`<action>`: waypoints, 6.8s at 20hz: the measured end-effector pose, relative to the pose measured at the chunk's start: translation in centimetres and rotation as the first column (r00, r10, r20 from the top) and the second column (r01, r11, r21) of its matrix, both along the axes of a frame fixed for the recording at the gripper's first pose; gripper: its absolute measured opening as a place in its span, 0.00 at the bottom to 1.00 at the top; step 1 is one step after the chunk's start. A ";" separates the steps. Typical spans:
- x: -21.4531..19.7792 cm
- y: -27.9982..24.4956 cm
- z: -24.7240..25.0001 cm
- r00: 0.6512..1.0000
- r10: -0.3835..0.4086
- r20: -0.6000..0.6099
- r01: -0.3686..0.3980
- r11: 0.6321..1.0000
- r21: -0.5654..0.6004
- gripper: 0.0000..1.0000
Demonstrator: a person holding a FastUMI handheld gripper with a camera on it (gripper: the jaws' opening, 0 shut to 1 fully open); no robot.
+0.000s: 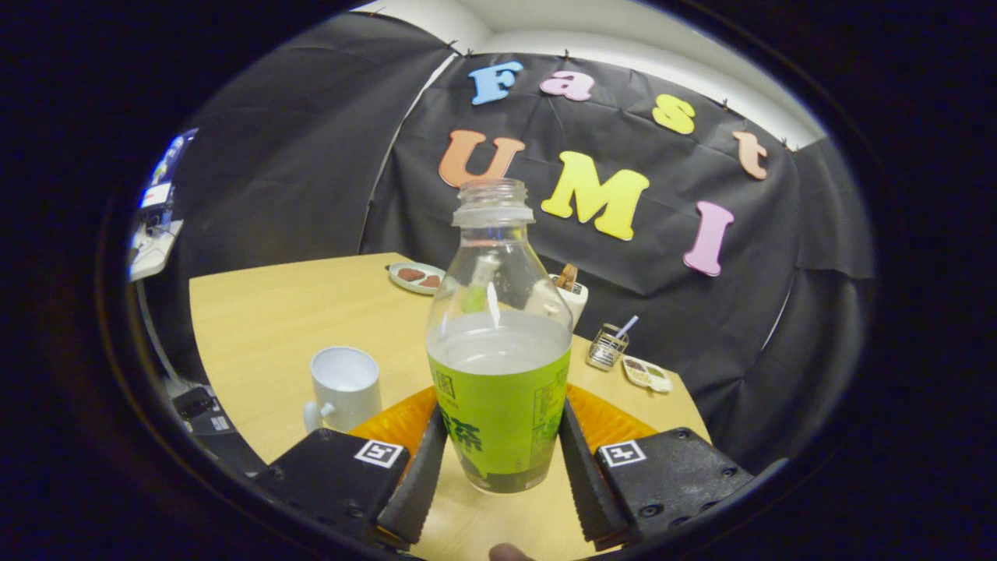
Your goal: Take the bottle from table, then pour the juice into the cup, finally place the bottle on the coaster
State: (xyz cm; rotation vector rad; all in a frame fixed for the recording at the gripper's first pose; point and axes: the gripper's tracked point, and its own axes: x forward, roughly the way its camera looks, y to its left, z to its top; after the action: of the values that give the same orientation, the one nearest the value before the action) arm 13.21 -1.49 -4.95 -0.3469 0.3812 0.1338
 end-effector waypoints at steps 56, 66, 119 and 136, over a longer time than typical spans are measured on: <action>6.5 1.9 1.0 0.989 0.069 -0.132 -0.144 0.211 -0.967 0.78; 6.2 2.8 2.4 0.989 0.085 -0.125 -0.134 0.110 -0.985 0.77; 5.4 6.7 10.4 0.980 0.198 0.013 0.044 -0.154 -0.987 0.77; 5.1 6.8 11.0 0.968 0.244 0.054 0.112 -0.229 -0.967 0.77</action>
State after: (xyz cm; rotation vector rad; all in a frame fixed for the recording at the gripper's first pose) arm 18.29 5.30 6.04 -2.1458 0.1164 -0.1815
